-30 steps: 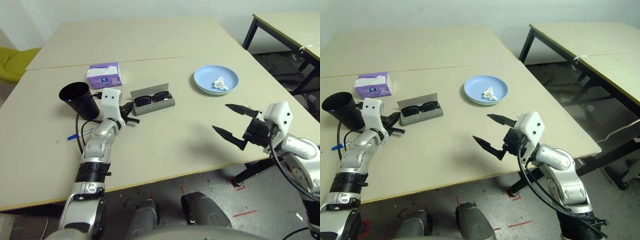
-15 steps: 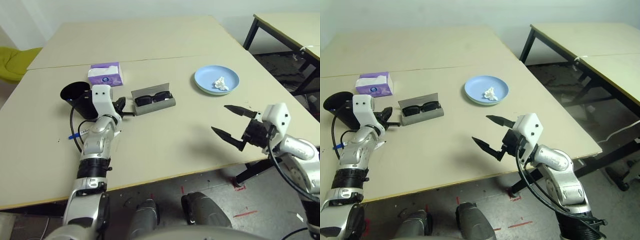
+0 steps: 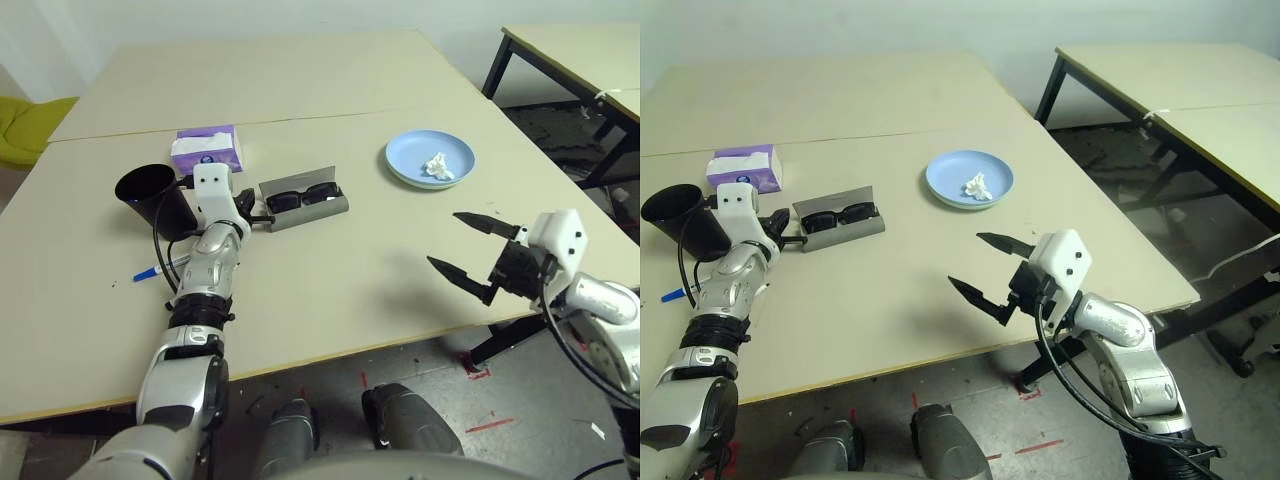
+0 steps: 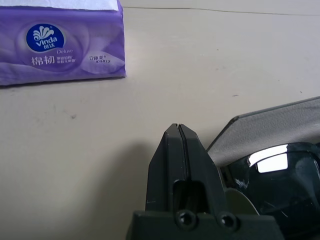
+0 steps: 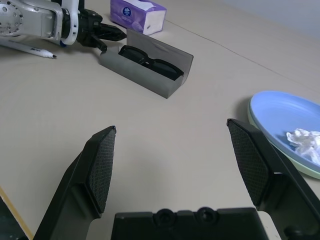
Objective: Organize and tidy the items on the table.
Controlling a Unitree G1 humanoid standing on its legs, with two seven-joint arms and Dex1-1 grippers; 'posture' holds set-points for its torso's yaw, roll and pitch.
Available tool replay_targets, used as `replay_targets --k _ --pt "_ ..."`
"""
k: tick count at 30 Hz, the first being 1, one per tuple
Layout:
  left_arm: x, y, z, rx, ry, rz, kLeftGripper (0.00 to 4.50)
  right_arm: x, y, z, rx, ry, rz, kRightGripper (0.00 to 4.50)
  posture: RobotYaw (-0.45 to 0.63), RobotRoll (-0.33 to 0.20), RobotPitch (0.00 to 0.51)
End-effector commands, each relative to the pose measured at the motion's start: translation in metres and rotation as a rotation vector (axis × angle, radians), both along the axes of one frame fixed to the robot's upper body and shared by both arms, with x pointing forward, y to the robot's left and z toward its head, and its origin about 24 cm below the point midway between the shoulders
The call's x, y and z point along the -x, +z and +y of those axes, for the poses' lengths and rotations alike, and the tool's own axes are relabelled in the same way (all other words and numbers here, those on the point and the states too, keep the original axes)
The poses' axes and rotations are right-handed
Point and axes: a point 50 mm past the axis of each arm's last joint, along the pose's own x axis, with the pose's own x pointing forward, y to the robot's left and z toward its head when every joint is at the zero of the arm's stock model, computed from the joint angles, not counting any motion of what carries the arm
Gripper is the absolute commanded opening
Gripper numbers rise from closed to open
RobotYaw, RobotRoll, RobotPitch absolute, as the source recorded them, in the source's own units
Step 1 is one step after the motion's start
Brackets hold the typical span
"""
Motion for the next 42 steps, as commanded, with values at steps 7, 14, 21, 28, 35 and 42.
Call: replay_targets --k 7,14,21,28,35,42 --pt "0.003 -0.01 -0.012 -0.018 -0.144 0.046 0.01 0.002 0.003 0.003 0.032 0.014 -0.015 4.5 -0.29 0.0 0.064" --pt "0.019 -0.019 -0.024 -0.038 -0.26 0.105 0.01 0.0 0.003 0.004 0.034 0.016 -0.021 4.5 -0.28 0.0 0.065" --pt "0.033 -0.022 -0.034 -0.09 -0.349 0.148 0.01 -0.003 0.003 0.008 0.03 0.032 -0.022 4.5 -0.26 0.0 0.066" --pt "0.035 -0.013 -0.017 -0.017 -0.242 0.117 0.01 -0.003 0.001 0.007 0.04 0.038 -0.02 4.5 -0.26 0.0 0.071" --pt "0.028 -0.002 -0.001 0.04 -0.129 0.065 0.01 -0.001 -0.001 0.008 0.038 0.037 -0.015 4.5 -0.26 0.0 0.072" --pt "0.011 -0.001 -0.01 0.044 -0.132 0.06 0.01 0.0 0.0 0.007 0.042 0.034 -0.015 4.5 -0.28 0.0 0.072"
